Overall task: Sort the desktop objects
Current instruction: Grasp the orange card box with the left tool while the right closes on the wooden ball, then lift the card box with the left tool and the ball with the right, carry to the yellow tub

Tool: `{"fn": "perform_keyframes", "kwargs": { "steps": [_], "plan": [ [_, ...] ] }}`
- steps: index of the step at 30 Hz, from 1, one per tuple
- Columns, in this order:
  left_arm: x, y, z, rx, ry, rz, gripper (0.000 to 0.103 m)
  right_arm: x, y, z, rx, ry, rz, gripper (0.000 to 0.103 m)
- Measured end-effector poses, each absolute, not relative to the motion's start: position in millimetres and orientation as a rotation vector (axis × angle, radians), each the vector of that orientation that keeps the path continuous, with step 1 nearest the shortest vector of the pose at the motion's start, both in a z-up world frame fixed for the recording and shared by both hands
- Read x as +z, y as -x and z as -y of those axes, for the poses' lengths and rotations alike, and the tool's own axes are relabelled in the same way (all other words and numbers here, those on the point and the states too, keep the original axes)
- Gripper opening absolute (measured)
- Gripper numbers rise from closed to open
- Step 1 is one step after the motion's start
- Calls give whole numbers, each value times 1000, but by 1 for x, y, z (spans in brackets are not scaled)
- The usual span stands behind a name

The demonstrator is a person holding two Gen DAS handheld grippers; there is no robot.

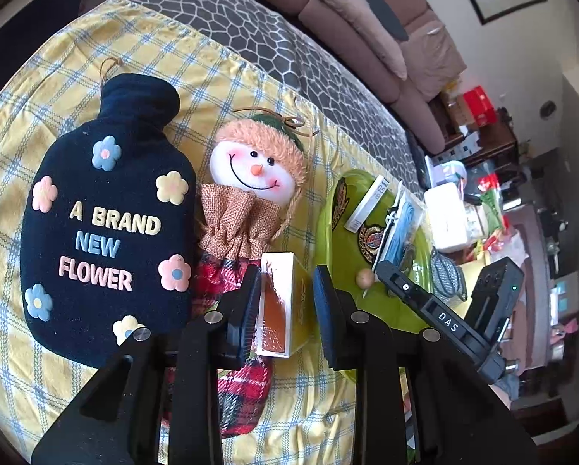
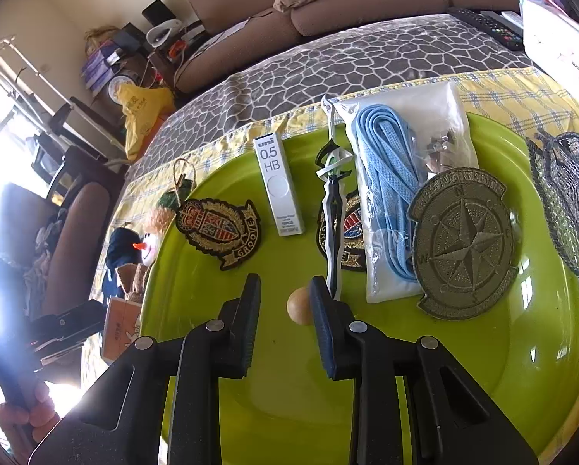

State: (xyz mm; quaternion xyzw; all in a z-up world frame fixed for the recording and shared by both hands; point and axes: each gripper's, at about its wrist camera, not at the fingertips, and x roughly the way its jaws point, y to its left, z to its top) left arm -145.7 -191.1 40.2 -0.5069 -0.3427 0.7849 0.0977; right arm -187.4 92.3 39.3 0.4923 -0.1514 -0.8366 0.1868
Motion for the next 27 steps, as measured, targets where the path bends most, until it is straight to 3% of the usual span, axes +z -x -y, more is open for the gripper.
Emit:
{"fn": "perform_keyframes", "kwargs": {
  "steps": [25,27],
  "plan": [
    [5,153,173,2138,1542,1105,23,42,185,-86,-2340,-1387,404,28],
    [-2,153,166,2146,1566,1094,17,42,185,-87,-2342,-1386,410,28]
  ]
}}
